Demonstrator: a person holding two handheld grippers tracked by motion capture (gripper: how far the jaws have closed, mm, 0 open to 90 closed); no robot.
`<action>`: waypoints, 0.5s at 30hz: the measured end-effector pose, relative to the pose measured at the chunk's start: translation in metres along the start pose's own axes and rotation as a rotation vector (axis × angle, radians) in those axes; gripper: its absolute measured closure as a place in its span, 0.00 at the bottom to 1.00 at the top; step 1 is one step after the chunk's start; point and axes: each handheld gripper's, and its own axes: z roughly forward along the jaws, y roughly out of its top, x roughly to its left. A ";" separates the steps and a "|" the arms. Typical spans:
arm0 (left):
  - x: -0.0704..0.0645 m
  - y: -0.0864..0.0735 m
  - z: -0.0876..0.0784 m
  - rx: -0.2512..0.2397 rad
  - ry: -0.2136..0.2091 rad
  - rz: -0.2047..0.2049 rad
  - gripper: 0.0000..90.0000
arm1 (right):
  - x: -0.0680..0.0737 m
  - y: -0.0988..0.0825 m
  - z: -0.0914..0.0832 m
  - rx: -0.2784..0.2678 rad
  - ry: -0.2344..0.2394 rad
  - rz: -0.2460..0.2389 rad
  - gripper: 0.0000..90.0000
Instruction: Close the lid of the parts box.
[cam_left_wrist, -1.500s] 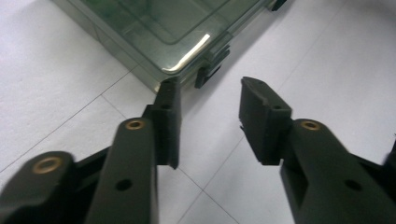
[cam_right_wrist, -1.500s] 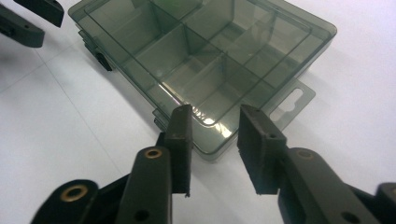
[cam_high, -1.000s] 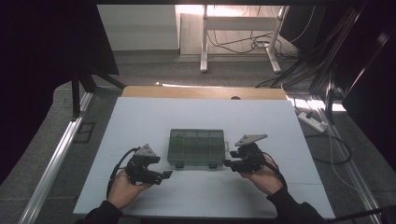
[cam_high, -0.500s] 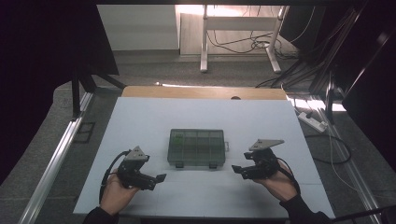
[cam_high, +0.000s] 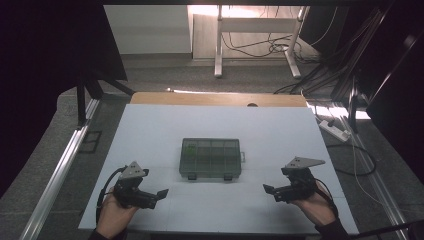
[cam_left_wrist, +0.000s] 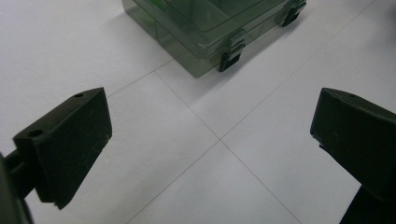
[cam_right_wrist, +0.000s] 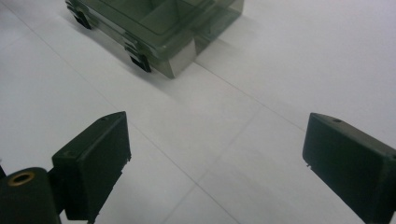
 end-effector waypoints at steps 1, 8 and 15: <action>0.000 -0.001 -0.001 -0.003 0.003 0.001 0.00 | -0.001 -0.002 -0.002 0.001 -0.006 0.001 0.08; 0.001 -0.009 -0.010 -0.017 0.023 0.000 0.00 | -0.005 -0.017 -0.013 -0.019 -0.020 0.052 0.04; 0.002 -0.018 -0.019 -0.035 0.040 -0.011 0.00 | -0.011 -0.031 -0.023 -0.027 -0.046 0.072 0.03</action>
